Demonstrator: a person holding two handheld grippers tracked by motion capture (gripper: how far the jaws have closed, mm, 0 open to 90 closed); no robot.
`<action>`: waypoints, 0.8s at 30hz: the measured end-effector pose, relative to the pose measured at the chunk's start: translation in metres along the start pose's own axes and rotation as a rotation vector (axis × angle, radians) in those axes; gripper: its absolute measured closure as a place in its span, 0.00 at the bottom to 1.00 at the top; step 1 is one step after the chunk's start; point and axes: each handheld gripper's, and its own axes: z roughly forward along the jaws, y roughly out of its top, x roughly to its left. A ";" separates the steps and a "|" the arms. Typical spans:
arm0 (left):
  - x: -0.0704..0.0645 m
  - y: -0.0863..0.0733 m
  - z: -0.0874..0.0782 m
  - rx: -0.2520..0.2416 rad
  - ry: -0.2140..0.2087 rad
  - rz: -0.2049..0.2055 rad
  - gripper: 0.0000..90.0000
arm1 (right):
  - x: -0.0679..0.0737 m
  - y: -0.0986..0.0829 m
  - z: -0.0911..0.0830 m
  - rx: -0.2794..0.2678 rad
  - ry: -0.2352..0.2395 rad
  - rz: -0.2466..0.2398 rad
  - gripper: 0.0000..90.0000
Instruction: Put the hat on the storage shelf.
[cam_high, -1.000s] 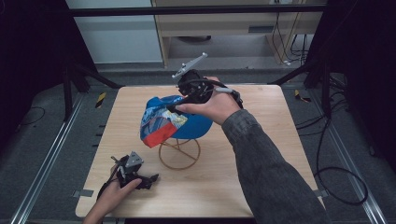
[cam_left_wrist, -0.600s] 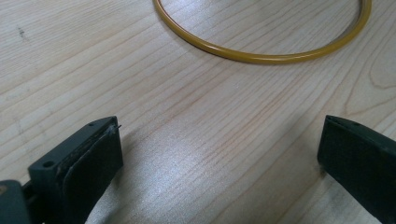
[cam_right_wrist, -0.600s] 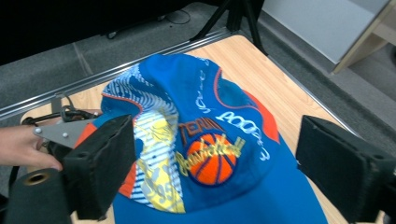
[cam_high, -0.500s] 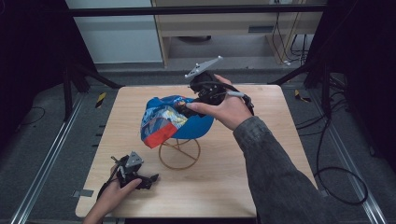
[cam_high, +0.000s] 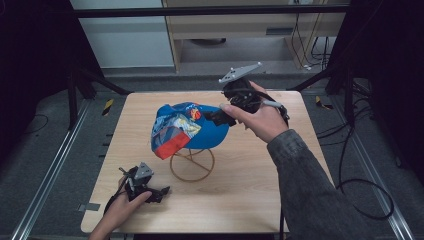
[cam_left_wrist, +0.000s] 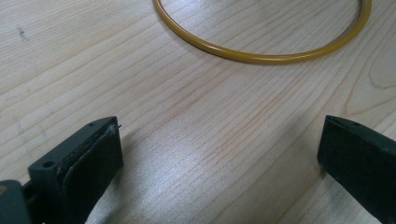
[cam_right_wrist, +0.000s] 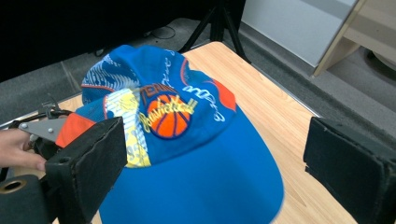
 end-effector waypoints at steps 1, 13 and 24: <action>0.000 0.000 0.000 0.000 0.000 0.000 0.00 | -0.002 -0.003 -0.003 0.000 -0.014 0.006 0.07; 0.000 0.000 0.000 -0.004 0.000 -0.004 0.00 | -0.012 -0.021 -0.025 -0.010 -0.057 0.023 0.07; -0.001 0.000 0.000 -0.005 0.002 -0.005 0.00 | -0.023 -0.040 -0.046 -0.013 -0.093 0.056 0.07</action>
